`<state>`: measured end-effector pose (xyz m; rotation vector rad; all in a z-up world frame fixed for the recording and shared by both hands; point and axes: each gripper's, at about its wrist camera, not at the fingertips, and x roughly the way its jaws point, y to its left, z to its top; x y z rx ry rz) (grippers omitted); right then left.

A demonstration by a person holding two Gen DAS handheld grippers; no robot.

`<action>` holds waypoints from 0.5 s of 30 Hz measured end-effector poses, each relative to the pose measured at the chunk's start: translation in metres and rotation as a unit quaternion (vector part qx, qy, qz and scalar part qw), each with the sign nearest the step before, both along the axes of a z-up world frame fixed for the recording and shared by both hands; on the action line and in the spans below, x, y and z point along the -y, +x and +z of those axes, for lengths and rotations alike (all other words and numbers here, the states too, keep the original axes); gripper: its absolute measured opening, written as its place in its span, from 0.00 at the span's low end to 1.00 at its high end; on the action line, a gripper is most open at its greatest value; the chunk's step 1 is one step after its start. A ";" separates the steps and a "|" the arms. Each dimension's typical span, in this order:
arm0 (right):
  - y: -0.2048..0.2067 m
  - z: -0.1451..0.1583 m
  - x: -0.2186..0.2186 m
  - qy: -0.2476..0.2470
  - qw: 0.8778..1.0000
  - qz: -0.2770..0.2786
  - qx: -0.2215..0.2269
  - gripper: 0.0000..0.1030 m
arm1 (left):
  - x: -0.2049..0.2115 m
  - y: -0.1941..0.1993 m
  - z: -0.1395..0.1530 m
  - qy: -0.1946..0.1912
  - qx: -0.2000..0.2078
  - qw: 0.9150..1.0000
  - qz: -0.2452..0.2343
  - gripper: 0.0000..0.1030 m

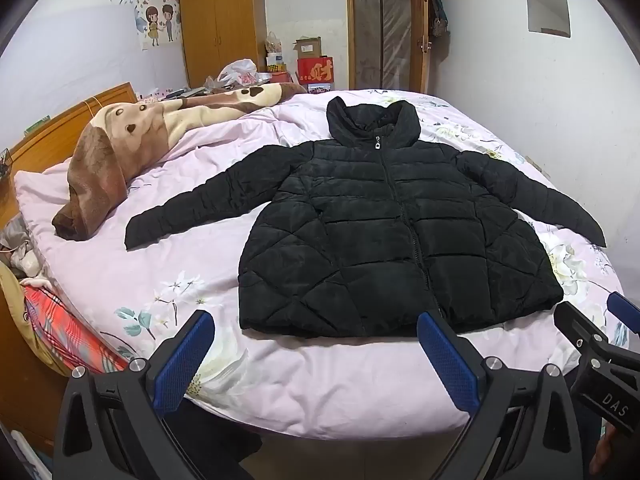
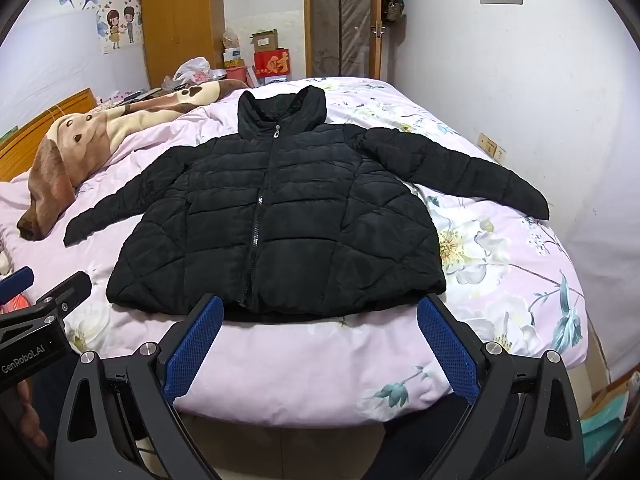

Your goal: Fold large clothes

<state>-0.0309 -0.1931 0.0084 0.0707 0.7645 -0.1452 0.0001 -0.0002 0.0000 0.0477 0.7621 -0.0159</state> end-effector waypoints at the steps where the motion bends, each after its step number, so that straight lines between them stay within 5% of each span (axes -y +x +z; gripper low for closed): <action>1: 0.000 0.000 0.000 0.000 1.000 0.000 0.000 0.95 | 0.000 0.000 0.000 -0.004 0.002 1.000 -0.002 0.99; 15: 0.007 -0.006 0.003 0.003 1.000 -0.003 -0.003 0.95 | -0.004 0.018 -0.016 -0.030 -0.031 0.999 -0.004 0.99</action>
